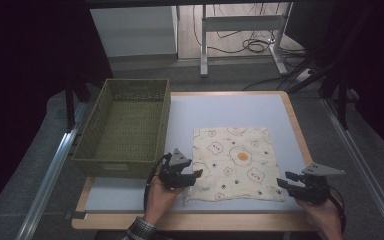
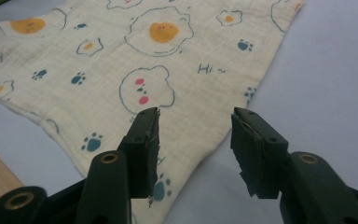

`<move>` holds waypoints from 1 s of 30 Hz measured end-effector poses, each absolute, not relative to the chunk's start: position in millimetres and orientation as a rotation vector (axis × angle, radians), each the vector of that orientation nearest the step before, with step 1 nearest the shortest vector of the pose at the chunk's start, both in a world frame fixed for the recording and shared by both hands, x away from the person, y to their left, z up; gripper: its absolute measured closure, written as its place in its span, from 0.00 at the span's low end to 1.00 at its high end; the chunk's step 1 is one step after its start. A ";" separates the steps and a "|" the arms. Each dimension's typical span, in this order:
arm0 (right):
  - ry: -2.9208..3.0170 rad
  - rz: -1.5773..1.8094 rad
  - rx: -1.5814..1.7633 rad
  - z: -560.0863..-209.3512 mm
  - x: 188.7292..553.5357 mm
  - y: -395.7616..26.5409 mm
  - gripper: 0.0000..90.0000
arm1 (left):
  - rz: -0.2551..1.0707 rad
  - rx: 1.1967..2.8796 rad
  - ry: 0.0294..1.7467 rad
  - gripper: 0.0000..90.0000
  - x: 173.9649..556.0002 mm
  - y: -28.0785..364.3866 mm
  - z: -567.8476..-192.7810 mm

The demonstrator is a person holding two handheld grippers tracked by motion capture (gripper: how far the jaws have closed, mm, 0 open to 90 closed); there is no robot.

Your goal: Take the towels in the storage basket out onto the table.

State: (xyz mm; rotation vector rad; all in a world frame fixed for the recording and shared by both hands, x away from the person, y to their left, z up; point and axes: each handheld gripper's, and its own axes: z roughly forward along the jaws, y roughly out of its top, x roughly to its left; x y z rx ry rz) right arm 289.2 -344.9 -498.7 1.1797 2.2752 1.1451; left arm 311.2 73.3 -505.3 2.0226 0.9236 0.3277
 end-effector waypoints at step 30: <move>2.261 1.128 1.195 -505.4 355.1 -341.9 0.59 | 0.464 2.005 1.112 0.61 408.3 57.7 -522.9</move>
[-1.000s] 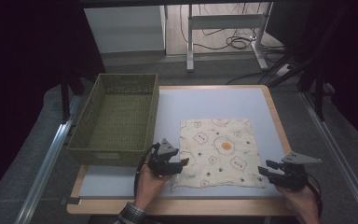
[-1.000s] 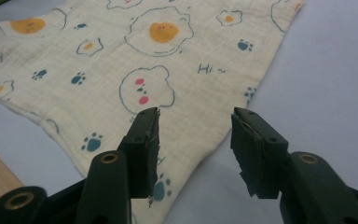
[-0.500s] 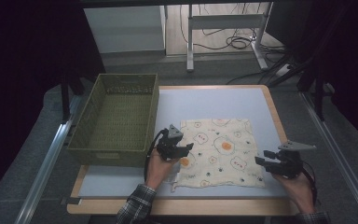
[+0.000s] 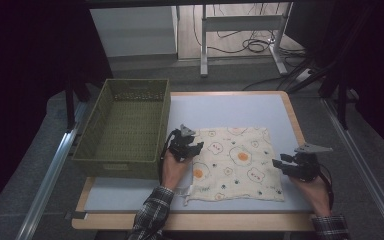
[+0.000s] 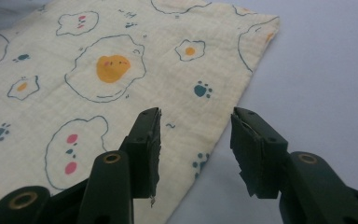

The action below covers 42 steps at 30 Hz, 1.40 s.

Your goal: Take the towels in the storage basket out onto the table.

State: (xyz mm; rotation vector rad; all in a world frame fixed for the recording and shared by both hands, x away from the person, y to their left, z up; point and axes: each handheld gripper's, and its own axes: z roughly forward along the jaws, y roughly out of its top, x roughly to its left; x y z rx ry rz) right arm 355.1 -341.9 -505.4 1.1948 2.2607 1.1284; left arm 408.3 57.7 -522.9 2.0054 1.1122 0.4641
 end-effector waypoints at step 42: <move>2.201 1.078 1.275 -518.5 490.4 -320.2 0.70 | 0.468 1.982 1.259 0.55 473.1 62.8 -541.5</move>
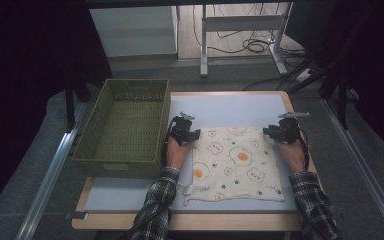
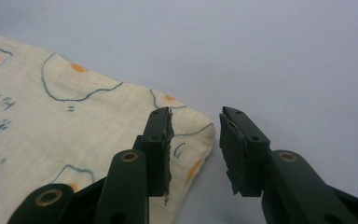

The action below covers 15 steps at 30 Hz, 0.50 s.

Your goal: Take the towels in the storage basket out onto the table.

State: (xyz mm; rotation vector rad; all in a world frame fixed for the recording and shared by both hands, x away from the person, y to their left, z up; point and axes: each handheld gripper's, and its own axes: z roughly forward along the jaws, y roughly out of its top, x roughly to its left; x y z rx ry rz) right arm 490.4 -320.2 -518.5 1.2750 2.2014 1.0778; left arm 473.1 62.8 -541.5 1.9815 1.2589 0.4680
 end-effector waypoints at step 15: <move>2.258 0.950 1.246 -518.3 495.4 -303.9 0.97 | 0.450 2.042 1.145 0.94 471.1 58.0 -541.0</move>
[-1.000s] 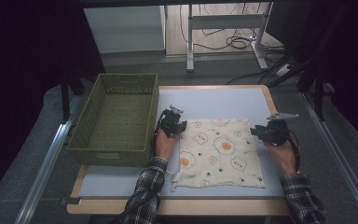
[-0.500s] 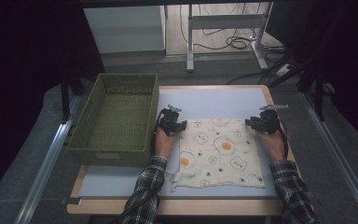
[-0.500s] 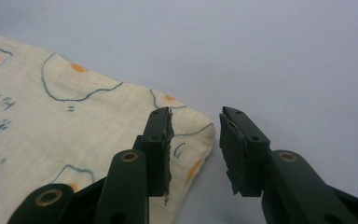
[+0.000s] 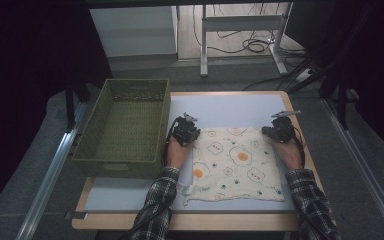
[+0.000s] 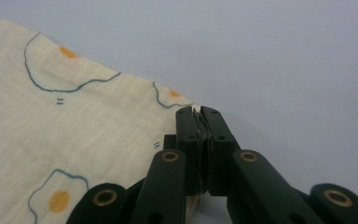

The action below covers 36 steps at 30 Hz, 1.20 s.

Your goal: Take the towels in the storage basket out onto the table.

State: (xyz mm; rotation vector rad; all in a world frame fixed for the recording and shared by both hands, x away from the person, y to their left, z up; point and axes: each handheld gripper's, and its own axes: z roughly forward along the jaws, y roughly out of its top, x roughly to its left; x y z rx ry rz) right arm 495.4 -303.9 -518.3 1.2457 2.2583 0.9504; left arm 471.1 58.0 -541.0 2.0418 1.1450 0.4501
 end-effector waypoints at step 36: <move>2.251 1.311 1.124 -475.4 392.4 -352.4 0.96 | 0.546 1.946 0.933 0.96 371.9 55.3 -502.3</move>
